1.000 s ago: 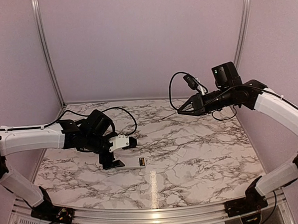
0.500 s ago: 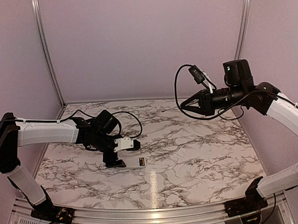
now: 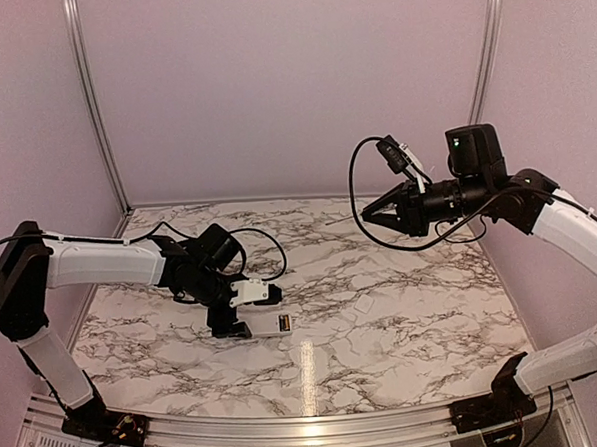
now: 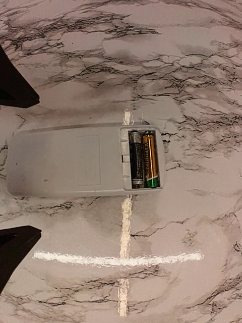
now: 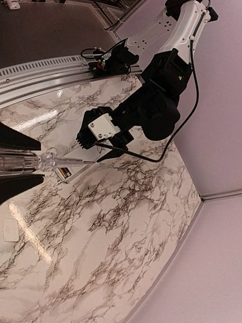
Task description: Unload the batteries from the remote control
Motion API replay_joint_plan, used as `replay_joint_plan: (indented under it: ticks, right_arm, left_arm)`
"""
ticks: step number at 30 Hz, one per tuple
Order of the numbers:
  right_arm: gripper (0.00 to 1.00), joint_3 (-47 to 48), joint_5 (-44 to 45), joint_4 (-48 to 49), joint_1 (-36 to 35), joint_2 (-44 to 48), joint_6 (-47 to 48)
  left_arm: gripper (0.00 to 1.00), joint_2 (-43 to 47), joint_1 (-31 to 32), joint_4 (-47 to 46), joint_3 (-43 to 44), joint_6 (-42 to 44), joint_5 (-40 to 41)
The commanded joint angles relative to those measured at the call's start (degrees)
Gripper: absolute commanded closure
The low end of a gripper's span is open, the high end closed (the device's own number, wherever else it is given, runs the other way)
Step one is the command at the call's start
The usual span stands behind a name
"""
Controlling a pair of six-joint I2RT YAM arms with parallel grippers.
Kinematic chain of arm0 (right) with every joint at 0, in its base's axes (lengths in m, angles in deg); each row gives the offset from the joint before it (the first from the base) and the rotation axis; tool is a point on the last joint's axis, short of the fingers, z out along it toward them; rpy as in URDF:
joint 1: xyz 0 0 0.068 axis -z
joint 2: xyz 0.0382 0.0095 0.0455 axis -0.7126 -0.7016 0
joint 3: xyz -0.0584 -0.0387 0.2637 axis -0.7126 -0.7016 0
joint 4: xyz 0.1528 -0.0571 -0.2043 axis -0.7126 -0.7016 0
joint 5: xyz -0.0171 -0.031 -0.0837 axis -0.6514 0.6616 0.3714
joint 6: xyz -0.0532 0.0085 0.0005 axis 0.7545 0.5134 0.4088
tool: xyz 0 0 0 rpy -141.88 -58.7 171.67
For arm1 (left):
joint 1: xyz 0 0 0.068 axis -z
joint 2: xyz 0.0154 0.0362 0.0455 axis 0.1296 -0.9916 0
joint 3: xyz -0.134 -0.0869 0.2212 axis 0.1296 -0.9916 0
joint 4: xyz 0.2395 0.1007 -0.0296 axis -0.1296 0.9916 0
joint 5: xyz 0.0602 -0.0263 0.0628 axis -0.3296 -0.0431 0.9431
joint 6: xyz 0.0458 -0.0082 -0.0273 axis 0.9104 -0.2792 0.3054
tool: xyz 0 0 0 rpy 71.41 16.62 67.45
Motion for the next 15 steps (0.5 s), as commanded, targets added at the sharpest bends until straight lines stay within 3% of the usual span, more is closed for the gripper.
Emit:
replay_joint_plan:
  ticks: [1,15]
  right_arm:
    - [1.00,0.94,1.13,-1.04,-0.50,-0.37,2.10]
    - [1.00,1.67,2.16,-2.37,-0.50,-2.70,4.49]
  left_arm:
    - [0.16,-3.01,-0.41,0.64,1.28,0.59,2.67]
    - [0.19,-8.28,-2.79,-1.75,2.36,2.17,0.65]
